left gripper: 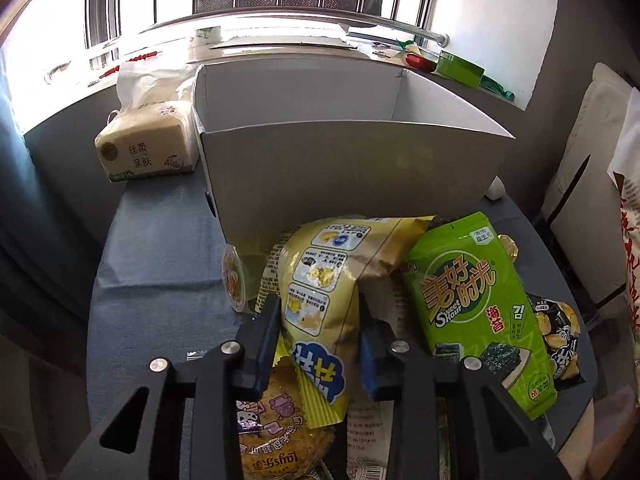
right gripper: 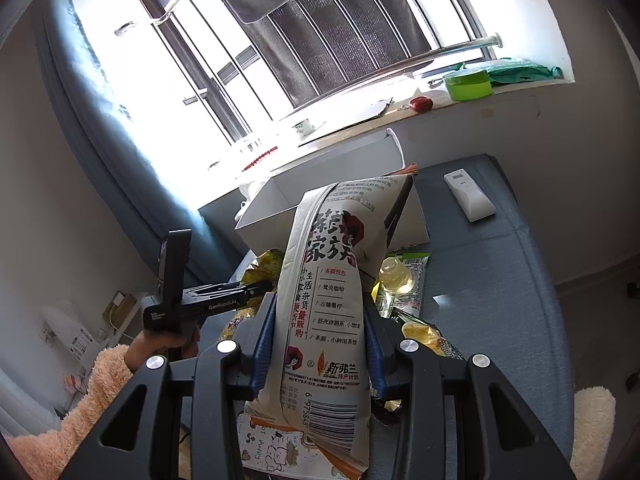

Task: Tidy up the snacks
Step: 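Drop white long bag into box with right gripper while left drops yellow chip bag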

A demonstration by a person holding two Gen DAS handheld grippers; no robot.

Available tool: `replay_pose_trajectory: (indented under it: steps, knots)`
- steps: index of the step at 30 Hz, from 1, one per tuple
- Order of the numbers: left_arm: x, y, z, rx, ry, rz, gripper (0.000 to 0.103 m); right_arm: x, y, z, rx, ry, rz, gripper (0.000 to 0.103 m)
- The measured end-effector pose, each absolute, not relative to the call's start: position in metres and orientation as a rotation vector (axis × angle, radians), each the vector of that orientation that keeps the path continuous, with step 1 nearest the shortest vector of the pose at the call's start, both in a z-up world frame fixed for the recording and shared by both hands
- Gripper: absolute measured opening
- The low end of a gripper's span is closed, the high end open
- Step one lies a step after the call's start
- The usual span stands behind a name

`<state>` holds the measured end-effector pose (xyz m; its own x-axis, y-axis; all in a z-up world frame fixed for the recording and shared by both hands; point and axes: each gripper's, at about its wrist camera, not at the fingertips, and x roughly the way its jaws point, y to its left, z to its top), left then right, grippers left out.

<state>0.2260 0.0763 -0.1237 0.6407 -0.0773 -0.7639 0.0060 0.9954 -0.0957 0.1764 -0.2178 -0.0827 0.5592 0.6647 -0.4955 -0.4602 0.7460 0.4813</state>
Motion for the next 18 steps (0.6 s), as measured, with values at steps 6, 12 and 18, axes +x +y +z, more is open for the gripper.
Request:
replay_pose_trajectory:
  steps: [6, 12, 18]
  knots:
    - [0.192, 0.085, -0.077, -0.142, 0.713, -0.069, 0.028, 0.183, -0.212, -0.083, 0.301, 0.706, 0.692, 0.043]
    - [0.203, 0.089, -0.020, -0.205, 0.567, -0.108, 0.028, 0.224, -0.188, -0.062, 0.253, 0.668, 0.711, 0.043]
    - [0.272, 0.105, 0.003, -0.292, 0.551, -0.101, 0.028, 0.316, -0.154, -0.042, 0.216, 0.680, 0.674, 0.043]
